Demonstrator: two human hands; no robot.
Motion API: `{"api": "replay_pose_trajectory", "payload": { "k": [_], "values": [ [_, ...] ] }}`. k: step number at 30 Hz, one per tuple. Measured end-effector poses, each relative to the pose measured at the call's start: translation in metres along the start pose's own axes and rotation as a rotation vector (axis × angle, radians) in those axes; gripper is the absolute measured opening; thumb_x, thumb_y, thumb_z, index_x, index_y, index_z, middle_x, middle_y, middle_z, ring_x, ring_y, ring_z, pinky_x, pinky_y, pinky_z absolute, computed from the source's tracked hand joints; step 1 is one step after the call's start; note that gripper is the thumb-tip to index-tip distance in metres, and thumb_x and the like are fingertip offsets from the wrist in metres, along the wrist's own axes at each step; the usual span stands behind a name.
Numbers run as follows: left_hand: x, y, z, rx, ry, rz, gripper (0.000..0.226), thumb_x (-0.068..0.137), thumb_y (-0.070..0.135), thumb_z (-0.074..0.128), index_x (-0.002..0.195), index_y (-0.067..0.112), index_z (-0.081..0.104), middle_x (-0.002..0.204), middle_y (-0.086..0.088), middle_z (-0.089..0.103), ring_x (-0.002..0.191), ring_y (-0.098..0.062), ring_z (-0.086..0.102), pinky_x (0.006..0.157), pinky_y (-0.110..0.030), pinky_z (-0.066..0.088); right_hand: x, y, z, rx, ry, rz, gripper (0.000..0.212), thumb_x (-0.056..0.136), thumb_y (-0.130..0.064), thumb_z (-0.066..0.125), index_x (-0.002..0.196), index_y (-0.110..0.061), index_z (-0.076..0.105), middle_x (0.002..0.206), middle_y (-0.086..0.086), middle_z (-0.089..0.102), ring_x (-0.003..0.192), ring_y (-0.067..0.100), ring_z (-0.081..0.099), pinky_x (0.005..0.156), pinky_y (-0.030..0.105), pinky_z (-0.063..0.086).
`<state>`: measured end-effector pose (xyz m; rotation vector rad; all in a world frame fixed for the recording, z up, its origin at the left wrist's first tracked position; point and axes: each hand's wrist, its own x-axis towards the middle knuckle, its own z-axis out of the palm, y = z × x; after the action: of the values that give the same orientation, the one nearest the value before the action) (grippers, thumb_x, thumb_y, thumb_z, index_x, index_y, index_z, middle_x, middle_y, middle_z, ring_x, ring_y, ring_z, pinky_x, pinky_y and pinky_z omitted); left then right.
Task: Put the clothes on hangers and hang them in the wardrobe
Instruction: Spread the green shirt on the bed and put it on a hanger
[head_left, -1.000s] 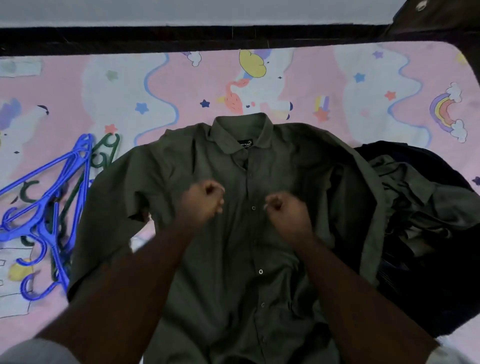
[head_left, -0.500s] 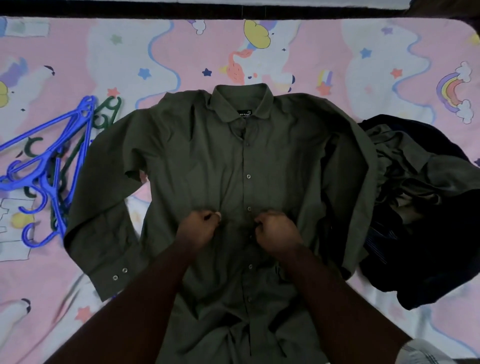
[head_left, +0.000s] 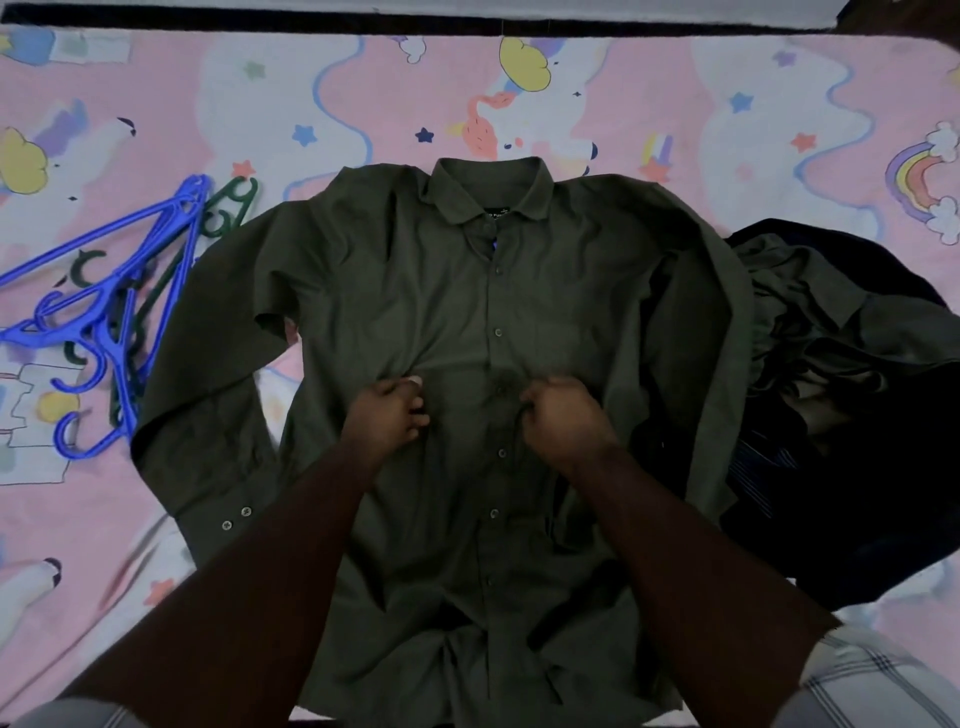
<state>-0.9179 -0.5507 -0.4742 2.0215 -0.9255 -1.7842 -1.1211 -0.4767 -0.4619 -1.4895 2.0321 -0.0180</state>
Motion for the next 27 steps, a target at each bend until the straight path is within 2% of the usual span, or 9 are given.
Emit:
{"api": "replay_pose_trajectory", "payload": {
  "k": [2, 4, 6, 9, 16, 18, 22, 24, 27],
  "values": [
    [0.001, 0.008, 0.000, -0.088, -0.038, -0.067, 0.022, 0.105, 0.031, 0.049, 0.113, 0.012, 0.057, 0.100, -0.008, 0.061, 0.086, -0.021, 0.063, 0.071, -0.029, 0.048, 0.008, 0.001, -0.003, -0.072, -0.036, -0.001, 0.026, 0.085, -0.018, 0.055, 0.102, -0.007, 0.069, 0.112, 0.016, 0.065, 0.110, 0.035, 0.060, 0.094, 0.034, 0.050],
    [0.005, 0.014, -0.004, -0.137, -0.069, -0.098, 0.027, 0.105, 0.036, 0.049, 0.123, 0.017, 0.054, 0.115, -0.009, 0.061, 0.100, -0.024, 0.064, 0.077, -0.033, 0.052, 0.015, 0.002, -0.004, -0.039, -0.091, -0.006, 0.035, 0.088, -0.015, 0.053, 0.117, 0.000, 0.065, 0.126, 0.020, 0.059, 0.122, 0.036, 0.054, 0.105, 0.032, 0.042],
    [0.010, 0.015, -0.009, -0.173, -0.108, -0.113, 0.029, 0.103, 0.043, 0.051, 0.128, 0.030, 0.052, 0.123, -0.008, 0.063, 0.103, -0.026, 0.067, 0.078, -0.037, 0.053, 0.017, 0.004, -0.006, -0.009, -0.168, 0.010, 0.061, 0.090, -0.013, 0.052, 0.148, 0.000, 0.039, 0.153, 0.017, 0.037, 0.141, 0.036, 0.034, 0.119, 0.033, 0.028],
    [0.013, 0.014, -0.014, -0.211, -0.152, -0.134, 0.039, 0.100, 0.051, 0.052, 0.138, 0.048, 0.042, 0.121, -0.006, 0.063, 0.103, -0.030, 0.069, 0.079, -0.040, 0.054, 0.018, 0.000, -0.008, -0.032, -0.239, -0.001, 0.081, 0.091, -0.015, 0.051, 0.159, -0.006, 0.008, 0.166, 0.012, 0.011, 0.151, 0.033, 0.014, 0.124, 0.036, 0.014],
    [0.026, 0.027, -0.012, -0.179, -0.055, -0.060, 0.037, 0.105, 0.040, 0.048, 0.129, 0.014, 0.059, 0.112, -0.010, 0.065, 0.090, -0.018, 0.067, 0.070, -0.029, 0.050, 0.028, 0.006, -0.014, -0.029, 0.017, 0.074, 0.044, 0.089, -0.020, 0.046, 0.128, -0.006, 0.062, 0.131, 0.016, 0.054, 0.127, 0.037, 0.045, 0.110, 0.036, 0.038],
    [0.031, 0.034, -0.011, -0.192, -0.063, -0.037, 0.038, 0.103, 0.040, 0.051, 0.134, 0.018, 0.056, 0.119, -0.009, 0.064, 0.093, -0.019, 0.068, 0.073, -0.030, 0.052, 0.034, 0.007, -0.022, -0.044, -0.038, 0.063, 0.051, 0.090, -0.018, 0.047, 0.137, 0.000, 0.053, 0.141, 0.019, 0.049, 0.135, 0.036, 0.039, 0.116, 0.031, 0.027],
    [0.033, 0.038, -0.015, -0.136, -0.162, -0.053, 0.057, 0.101, 0.040, 0.056, 0.149, 0.054, 0.027, 0.120, -0.001, 0.062, 0.102, -0.027, 0.071, 0.083, -0.040, 0.055, 0.043, 0.007, -0.025, -0.100, -0.141, 0.036, 0.088, 0.088, -0.012, 0.054, 0.159, -0.004, 0.002, 0.167, 0.012, -0.002, 0.150, 0.031, 0.014, 0.121, 0.034, 0.013],
    [0.034, 0.042, -0.016, -0.097, -0.157, -0.044, 0.054, 0.101, 0.038, 0.056, 0.146, 0.054, 0.031, 0.114, -0.001, 0.064, 0.097, -0.026, 0.072, 0.080, -0.038, 0.055, 0.048, 0.008, -0.027, -0.067, -0.091, 0.089, 0.086, 0.086, -0.014, 0.054, 0.160, -0.014, 0.010, 0.168, 0.003, -0.007, 0.145, 0.035, 0.019, 0.117, 0.042, 0.026],
    [0.041, 0.051, -0.016, -0.061, -0.068, -0.011, 0.030, 0.103, 0.034, 0.054, 0.131, 0.025, 0.057, 0.104, -0.007, 0.064, 0.082, -0.021, 0.070, 0.073, -0.031, 0.052, 0.055, 0.009, -0.032, -0.101, 0.081, 0.083, 0.061, 0.084, -0.017, 0.056, 0.144, -0.017, 0.046, 0.152, 0.008, 0.032, 0.132, 0.036, 0.036, 0.105, 0.042, 0.044]
  ]
}}
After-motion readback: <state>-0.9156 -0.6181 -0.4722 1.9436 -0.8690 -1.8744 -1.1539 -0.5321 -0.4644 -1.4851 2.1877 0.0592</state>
